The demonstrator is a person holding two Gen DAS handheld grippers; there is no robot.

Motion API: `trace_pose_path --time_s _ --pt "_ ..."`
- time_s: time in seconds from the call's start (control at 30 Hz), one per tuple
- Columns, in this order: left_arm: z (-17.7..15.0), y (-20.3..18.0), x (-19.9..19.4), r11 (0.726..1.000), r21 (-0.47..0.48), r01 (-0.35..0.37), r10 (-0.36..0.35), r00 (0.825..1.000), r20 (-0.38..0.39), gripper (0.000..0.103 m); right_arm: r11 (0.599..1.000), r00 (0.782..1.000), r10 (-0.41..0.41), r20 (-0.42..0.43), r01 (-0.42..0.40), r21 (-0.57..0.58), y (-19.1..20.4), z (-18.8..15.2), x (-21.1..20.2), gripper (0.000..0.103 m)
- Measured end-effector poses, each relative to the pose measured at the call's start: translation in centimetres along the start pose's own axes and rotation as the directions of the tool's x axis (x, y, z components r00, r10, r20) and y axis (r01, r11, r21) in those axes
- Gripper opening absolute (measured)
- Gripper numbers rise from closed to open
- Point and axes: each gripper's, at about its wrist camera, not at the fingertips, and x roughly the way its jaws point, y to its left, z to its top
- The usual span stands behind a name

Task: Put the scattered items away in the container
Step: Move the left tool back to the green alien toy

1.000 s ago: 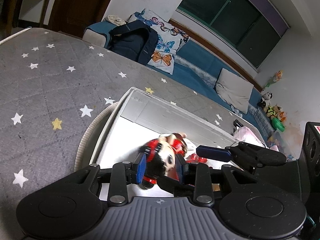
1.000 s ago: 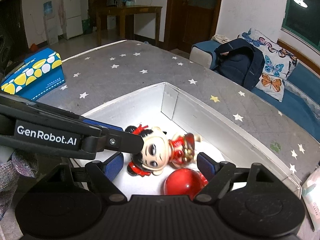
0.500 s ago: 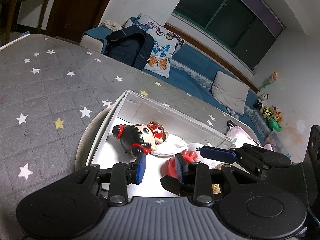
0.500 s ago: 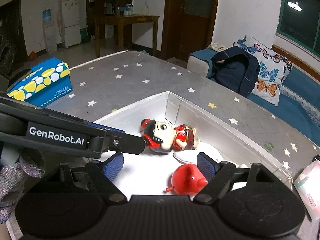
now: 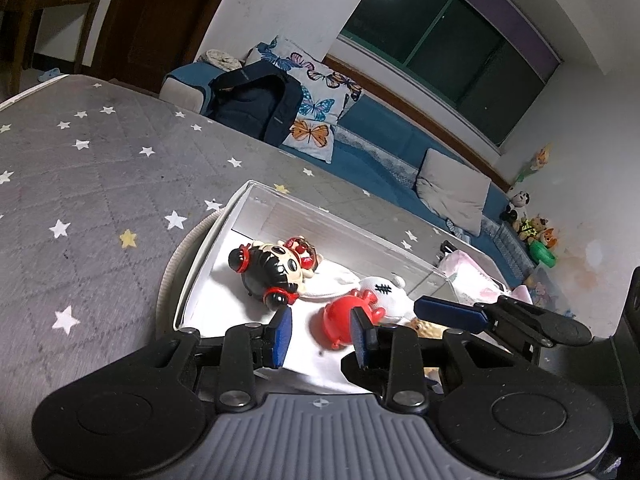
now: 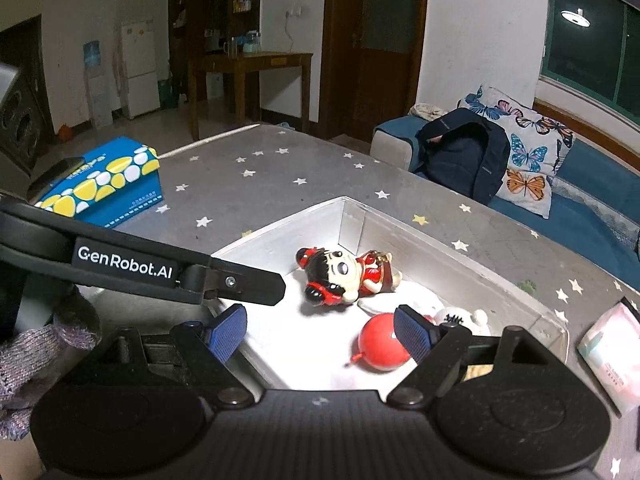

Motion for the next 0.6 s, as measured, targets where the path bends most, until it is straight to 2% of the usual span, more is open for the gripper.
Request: trace_pose_path --time_s 0.43,0.6 --pt "-3.6 -0.2 -2.9 1.000 0.020 0.013 -0.013 1.000 0.000 0.034 0.999 0.998 -0.013 0.056 0.010 0.038 2.6 -4.3 -3.5 0.082" --pt "-4.8 0.3 -3.0 1.000 0.013 0.009 -0.008 1.000 -0.023 0.034 0.998 0.998 -0.017 0.066 0.012 0.068 3.3 -6.3 -3.9 0.082"
